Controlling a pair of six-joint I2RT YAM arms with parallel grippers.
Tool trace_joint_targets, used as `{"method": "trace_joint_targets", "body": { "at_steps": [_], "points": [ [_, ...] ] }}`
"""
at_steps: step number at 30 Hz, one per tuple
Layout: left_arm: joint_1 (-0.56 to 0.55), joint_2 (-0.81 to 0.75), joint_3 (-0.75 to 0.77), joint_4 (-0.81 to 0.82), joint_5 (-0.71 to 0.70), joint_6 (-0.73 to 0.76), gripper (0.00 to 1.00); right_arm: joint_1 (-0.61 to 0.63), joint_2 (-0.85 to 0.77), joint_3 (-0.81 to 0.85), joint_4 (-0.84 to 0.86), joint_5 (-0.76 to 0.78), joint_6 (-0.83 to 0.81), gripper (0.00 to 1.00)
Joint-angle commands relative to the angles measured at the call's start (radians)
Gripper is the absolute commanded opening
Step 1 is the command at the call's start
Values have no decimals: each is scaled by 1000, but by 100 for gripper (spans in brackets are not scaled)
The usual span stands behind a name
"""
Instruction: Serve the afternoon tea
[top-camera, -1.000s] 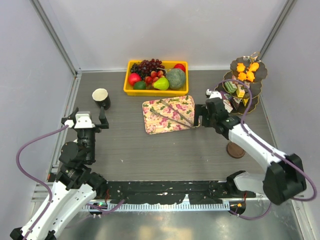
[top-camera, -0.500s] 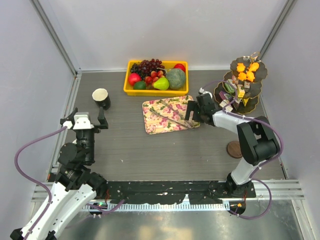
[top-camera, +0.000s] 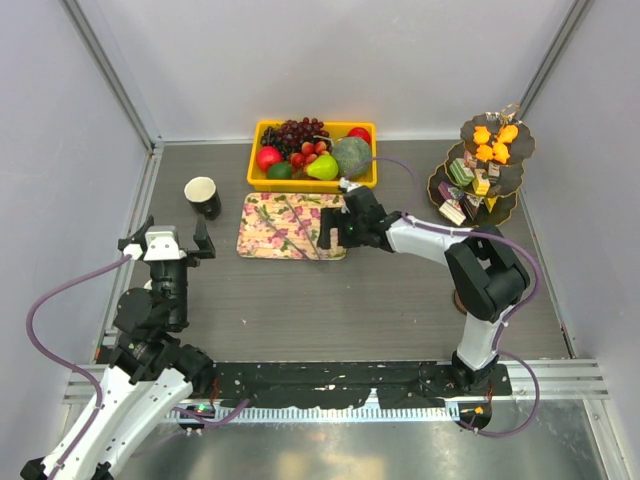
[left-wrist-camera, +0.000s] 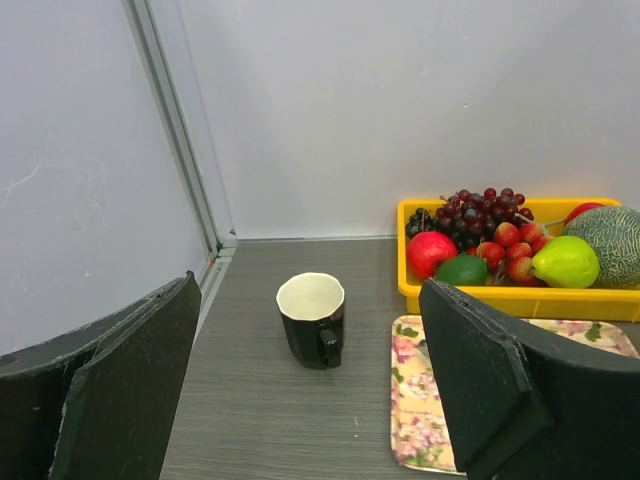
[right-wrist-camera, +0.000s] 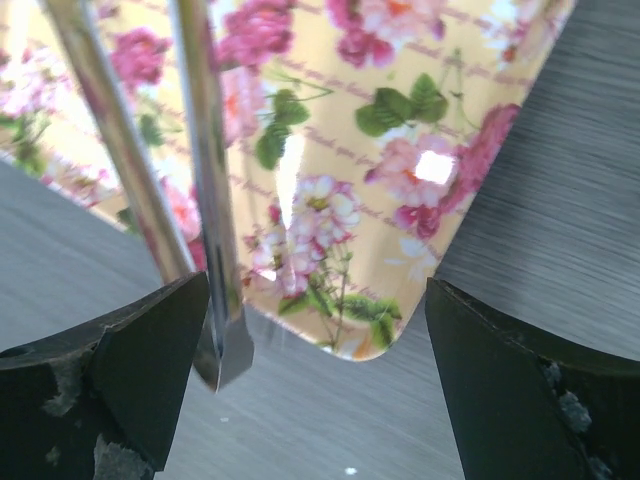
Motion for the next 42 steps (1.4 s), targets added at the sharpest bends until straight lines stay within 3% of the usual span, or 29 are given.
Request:
{"method": "trace_joint_targets", "body": {
  "at_steps": [1, 3, 9, 19, 23, 28, 31, 38, 42],
  "points": [
    [-3, -13, 9, 42, -8, 8, 99, 52, -20, 112, -20, -7, 5, 96],
    [-3, -15, 9, 41, -8, 10, 99, 51, -55, 126, -83, 42, 5, 96],
    [-3, -15, 8, 44, -14, 13, 99, 9, -283, 85, -363, 387, 28, 96],
    [-3, -4, 5, 48, -16, 11, 99, -273, -722, -294, -634, 551, 227, 95],
    [-3, -4, 6, 48, -13, 8, 99, -412, -822, -387, -710, 616, 321, 96],
    [-3, -6, 3, 48, -14, 10, 99, -578, -850, -488, -695, 595, 347, 96],
    [-3, -7, 3, 50, -14, 10, 99, -727, -825, -535, -625, 492, 300, 96],
    [-3, -6, 2, 51, -10, 8, 99, -741, -738, -584, -427, 222, 180, 100],
    [-3, -4, 2, 50, -6, 6, 99, -662, -742, -595, -347, 118, 177, 91]
  ]
}}
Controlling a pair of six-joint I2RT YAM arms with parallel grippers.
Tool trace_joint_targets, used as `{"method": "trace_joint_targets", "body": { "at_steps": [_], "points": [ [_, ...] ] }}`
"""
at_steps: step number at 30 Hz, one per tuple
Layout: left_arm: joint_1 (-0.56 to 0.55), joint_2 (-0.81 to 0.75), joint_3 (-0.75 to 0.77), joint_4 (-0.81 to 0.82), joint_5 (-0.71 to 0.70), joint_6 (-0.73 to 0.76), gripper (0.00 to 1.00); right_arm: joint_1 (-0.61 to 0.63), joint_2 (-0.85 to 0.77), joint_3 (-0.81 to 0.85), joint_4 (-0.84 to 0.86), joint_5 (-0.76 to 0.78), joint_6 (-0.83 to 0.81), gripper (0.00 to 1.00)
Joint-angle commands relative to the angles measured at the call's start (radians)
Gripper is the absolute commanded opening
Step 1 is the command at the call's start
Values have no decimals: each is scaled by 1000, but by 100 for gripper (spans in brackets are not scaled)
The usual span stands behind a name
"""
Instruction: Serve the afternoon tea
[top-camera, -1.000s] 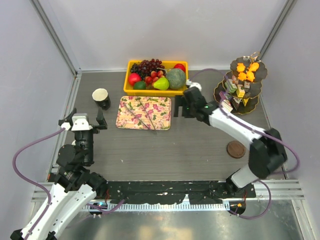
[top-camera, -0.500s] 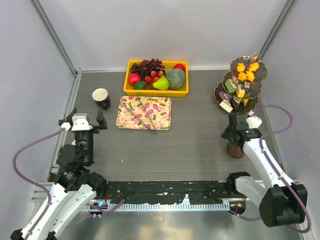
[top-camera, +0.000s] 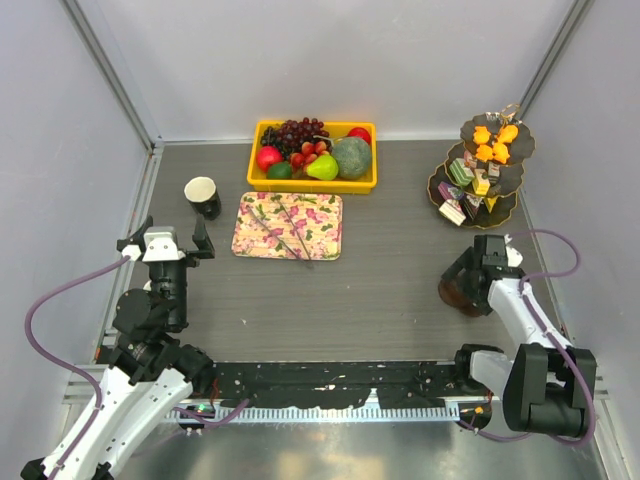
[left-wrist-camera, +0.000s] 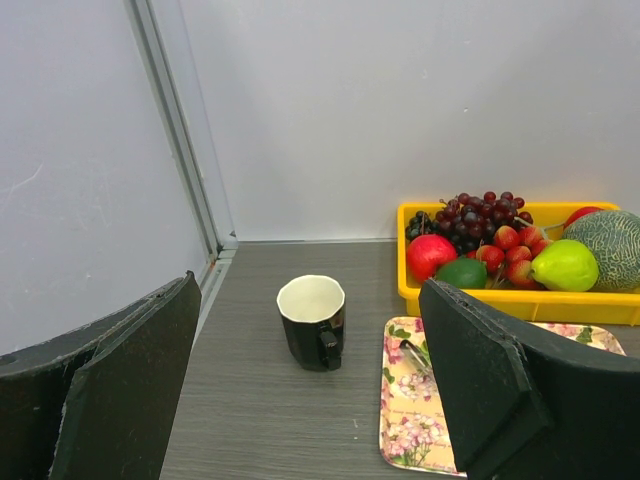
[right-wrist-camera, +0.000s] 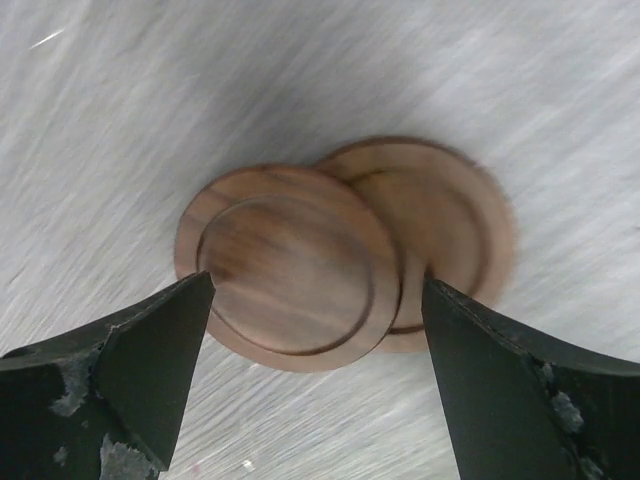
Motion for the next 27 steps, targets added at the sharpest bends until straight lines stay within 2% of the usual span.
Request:
{"method": "trace_joint_targets", "body": {
  "at_steps": [1, 3, 4, 9, 15, 20, 21, 26, 27],
  "points": [
    [-3, 1, 3, 46, -6, 7, 99, 84, 18, 7, 137, -161, -31, 90],
    [-3, 3, 2, 46, -6, 6, 99, 137, 52, 33, 163, -158, -30, 89],
    [-3, 3, 3, 46, -4, 6, 99, 208, 63, 40, 171, -156, -15, 89],
    [-3, 1, 3, 45, -6, 7, 99, 336, 176, 140, 277, -173, -30, 87],
    [-3, -2, 2, 45, -7, 12, 99, 413, 262, 298, 199, -89, -109, 86],
    [-3, -3, 2, 49, -6, 12, 99, 444, 249, 326, 101, -14, -187, 83],
    [-2, -2, 3, 48, -6, 12, 99, 447, 249, 315, 89, -18, -185, 82],
    [-3, 0, 2, 46, -4, 10, 99, 453, 290, 261, 110, -71, -192, 58],
    [-3, 0, 3, 46, -4, 10, 99, 453, 298, 260, 111, -64, -195, 58]
  ]
}}
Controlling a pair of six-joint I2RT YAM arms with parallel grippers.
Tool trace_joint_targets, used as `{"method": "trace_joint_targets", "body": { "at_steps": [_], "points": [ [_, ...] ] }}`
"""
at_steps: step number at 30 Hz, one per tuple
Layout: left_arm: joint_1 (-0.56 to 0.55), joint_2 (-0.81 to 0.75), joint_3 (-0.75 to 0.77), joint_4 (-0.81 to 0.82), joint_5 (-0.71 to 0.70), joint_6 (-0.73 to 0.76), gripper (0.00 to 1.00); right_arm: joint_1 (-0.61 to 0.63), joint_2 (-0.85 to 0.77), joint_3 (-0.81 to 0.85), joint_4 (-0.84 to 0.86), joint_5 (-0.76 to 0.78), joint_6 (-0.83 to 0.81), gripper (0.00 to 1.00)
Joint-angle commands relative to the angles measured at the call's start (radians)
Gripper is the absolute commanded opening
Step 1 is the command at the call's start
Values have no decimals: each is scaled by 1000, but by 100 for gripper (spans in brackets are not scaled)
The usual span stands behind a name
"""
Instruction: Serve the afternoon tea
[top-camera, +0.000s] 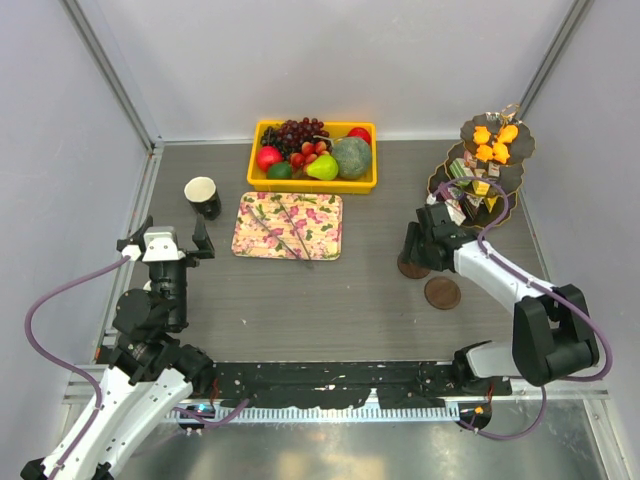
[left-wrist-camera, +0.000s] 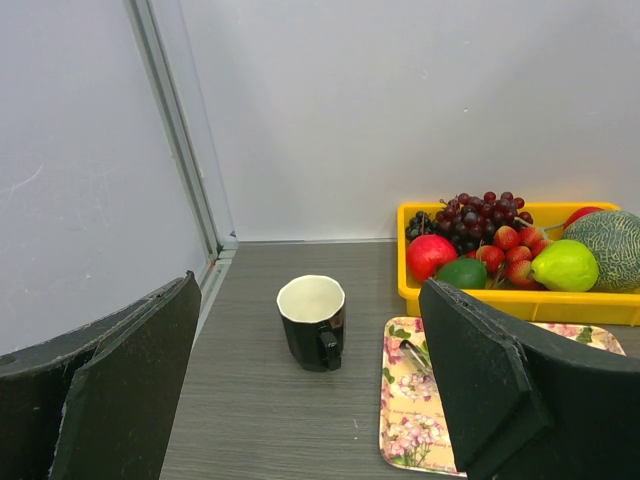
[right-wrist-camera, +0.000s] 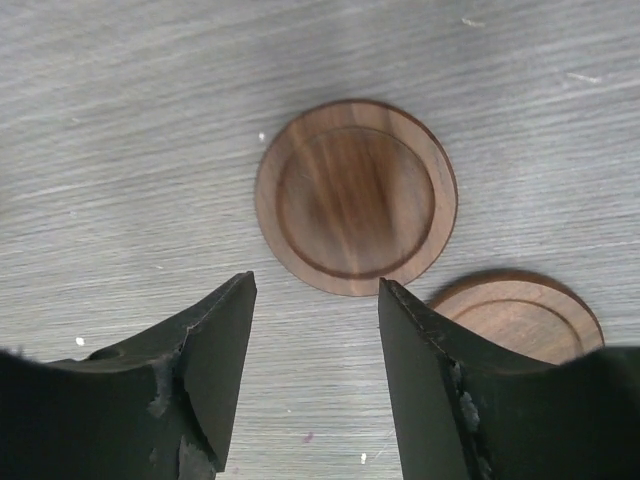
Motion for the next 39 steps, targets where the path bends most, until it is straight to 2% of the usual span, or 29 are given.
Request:
{"method": "trace_joint_targets", "body": {
  "at_steps": [1, 12, 27, 39],
  "points": [
    [-3, 1, 2, 46, -5, 10, 99, 9, 46, -20, -8, 18, -25, 58],
    [-3, 10, 2, 47, -6, 13, 99, 17, 251, 47, 41, 17, -47, 57],
    [-3, 20, -4, 59, -14, 27, 99, 11, 586, 481, -6, -26, -37, 58],
    [-2, 20, -9, 62, -14, 28, 99, -43, 756, 771, -31, -66, -87, 58]
  ]
}}
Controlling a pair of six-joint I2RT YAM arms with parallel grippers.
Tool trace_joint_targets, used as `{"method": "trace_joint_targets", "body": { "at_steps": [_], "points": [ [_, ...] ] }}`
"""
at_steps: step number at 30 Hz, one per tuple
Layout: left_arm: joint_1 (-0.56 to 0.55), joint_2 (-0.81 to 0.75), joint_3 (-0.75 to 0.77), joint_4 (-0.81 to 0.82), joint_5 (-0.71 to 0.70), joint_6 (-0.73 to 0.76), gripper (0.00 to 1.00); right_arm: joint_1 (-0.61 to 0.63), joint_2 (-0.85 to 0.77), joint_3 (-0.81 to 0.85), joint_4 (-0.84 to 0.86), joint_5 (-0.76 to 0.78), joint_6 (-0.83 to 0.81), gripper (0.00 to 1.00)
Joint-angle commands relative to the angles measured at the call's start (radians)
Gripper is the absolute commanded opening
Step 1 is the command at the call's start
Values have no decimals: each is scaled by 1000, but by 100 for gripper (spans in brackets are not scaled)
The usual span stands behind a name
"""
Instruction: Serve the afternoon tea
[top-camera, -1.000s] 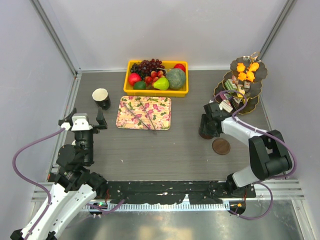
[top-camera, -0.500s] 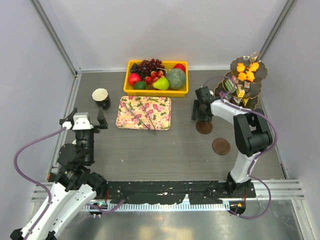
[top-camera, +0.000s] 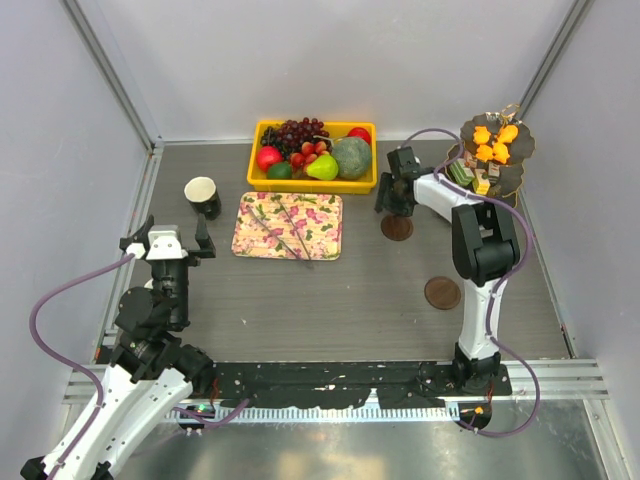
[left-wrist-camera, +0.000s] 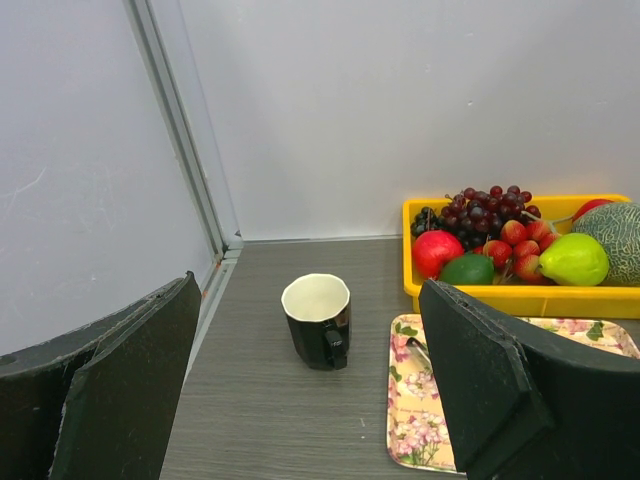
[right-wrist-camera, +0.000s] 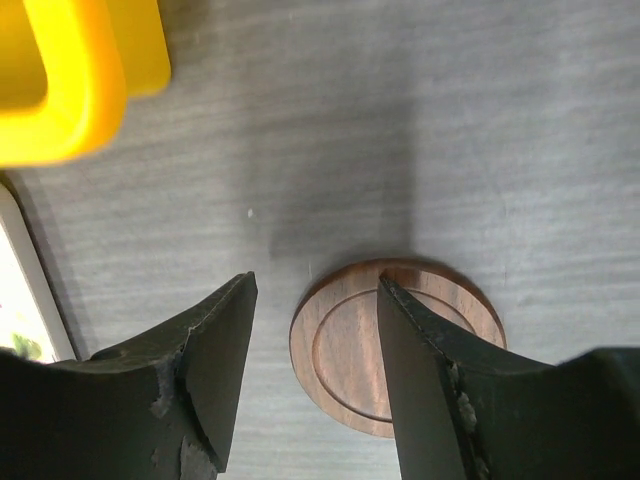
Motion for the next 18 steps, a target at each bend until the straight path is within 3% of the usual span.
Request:
{"method": "trace_joint_targets", "body": {
  "at_steps": [1, 7, 8, 14, 18],
  "points": [
    [-2, 6, -4, 52, -13, 5, 99, -17, 43, 98, -20, -27, -45, 58],
    [-3, 4, -2, 52, -11, 5, 99, -17, -202, -58, -12, 4, -46, 59],
    [-3, 4, 1, 49, -8, 2, 99, -21, -311, -186, -26, 40, -28, 60],
    [-3, -3, 2, 44, -8, 0, 99, -73, -621, -538, -52, 77, 61, 59],
    [-3, -3, 4, 43, -7, -3, 99, -178, -841, -741, -84, 79, 118, 58]
  ]
}}
